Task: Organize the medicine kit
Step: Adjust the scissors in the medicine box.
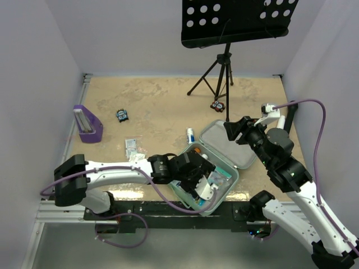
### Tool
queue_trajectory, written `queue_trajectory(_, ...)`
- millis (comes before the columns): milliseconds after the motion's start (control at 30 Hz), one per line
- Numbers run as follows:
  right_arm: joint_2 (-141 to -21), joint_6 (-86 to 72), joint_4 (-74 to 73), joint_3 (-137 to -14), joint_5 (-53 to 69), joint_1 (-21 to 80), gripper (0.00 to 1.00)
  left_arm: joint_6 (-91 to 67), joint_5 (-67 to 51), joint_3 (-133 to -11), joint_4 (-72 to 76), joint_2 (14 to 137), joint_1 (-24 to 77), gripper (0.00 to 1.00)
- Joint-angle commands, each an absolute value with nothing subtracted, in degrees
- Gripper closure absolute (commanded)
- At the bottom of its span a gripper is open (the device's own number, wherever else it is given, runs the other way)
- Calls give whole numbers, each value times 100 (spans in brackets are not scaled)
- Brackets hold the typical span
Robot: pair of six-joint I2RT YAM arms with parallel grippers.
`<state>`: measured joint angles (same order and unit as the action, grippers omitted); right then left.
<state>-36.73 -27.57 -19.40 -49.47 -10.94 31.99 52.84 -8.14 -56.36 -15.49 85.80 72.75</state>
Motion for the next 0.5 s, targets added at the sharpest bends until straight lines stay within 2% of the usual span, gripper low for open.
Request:
queue_trajectory(0, -3665, -2760, -1793, -4966, -1090, 3226, 42, 4739, -502, -5871, -1381, 7911, 7172, 0)
queue_trajectory(100, -3674, -2769, -1758, -4931, -1090, 3225, 42, 3600, 330, -5766, -776, 7647, 6988, 0)
queue_trajectory(200, -3718, -2786, -1723, -4904, -1064, 3226, 42, 1703, 921, -5844, -571, 7593, 6199, 0)
queue_trajectory(300, -3762, -2786, -1696, -4887, -1046, 3217, 42, 65, 1343, -6230, -1246, 7865, 5416, 0)
queue_trajectory(467, -3946, -2769, -1661, -4895, -993, 3226, 42, -1360, 1838, -6118, -1600, 8112, 5028, 0)
